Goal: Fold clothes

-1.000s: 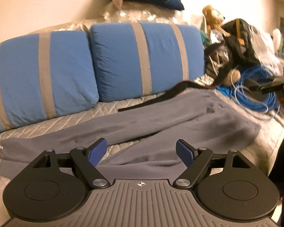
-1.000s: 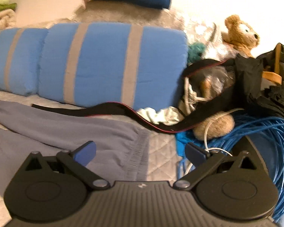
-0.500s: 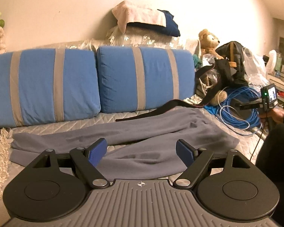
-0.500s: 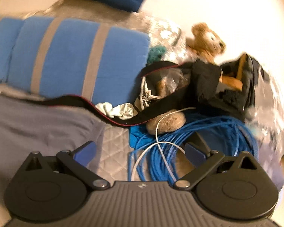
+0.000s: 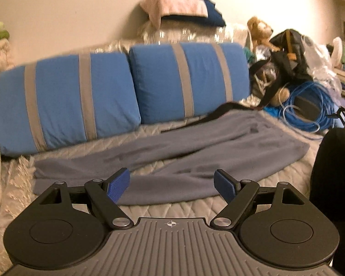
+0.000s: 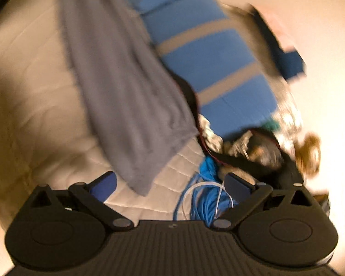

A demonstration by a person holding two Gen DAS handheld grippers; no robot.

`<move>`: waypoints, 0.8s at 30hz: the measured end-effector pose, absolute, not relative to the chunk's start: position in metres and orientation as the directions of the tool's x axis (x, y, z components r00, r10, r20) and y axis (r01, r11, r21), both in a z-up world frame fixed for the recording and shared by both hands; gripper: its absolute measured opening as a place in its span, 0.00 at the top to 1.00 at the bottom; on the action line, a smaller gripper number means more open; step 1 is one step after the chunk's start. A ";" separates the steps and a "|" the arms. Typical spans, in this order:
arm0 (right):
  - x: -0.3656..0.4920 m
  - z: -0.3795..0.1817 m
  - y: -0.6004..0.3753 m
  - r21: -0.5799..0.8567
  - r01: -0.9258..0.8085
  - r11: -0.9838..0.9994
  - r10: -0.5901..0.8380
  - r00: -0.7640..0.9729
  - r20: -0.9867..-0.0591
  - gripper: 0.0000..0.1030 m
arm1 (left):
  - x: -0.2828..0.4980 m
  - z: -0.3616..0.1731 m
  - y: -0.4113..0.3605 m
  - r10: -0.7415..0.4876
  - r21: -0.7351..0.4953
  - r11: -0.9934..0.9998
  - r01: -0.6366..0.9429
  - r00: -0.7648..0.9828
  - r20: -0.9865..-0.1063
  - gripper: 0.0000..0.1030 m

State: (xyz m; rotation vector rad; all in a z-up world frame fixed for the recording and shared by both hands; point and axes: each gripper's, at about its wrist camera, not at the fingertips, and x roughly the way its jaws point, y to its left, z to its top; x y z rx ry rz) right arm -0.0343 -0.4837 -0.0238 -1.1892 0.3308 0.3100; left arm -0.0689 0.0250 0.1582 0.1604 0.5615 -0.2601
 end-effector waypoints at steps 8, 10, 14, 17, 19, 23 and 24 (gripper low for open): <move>-0.016 -0.047 -0.454 -0.844 -0.466 0.267 0.132 0.885 -0.447 0.01 | -0.037 0.131 0.014 -0.217 0.053 0.951 0.303 0.783 -0.583 0.23; -0.014 -0.051 -0.445 -0.842 -0.473 0.260 0.150 0.881 -0.449 0.01 | -0.031 0.124 0.012 -0.219 0.052 0.950 0.309 0.774 -0.594 0.23; -0.007 -0.059 -0.435 -0.865 -0.461 0.198 0.141 0.887 -0.440 0.01 | -0.020 0.113 0.012 -0.217 0.045 0.950 0.308 0.757 -0.616 0.23; 0.002 -0.060 -0.440 -0.890 -0.442 0.113 0.087 0.897 -0.434 0.01 | -0.012 0.107 0.014 -0.210 0.034 0.954 0.297 0.747 -0.631 0.23; 0.010 -0.062 -0.446 -0.907 -0.417 0.064 0.043 0.909 -0.415 0.01 | -0.010 0.104 0.017 -0.209 0.030 0.955 0.295 0.743 -0.636 0.23; 0.027 -0.067 -0.455 -0.926 -0.377 0.015 -0.016 0.926 -0.377 0.01 | -0.004 0.097 0.018 -0.201 0.051 0.952 0.301 0.743 -0.639 0.23; 0.029 -0.066 -0.455 -0.924 -0.383 0.021 -0.014 0.924 -0.383 0.02 | -0.003 0.094 0.018 -0.197 0.056 0.952 0.302 0.740 -0.643 0.23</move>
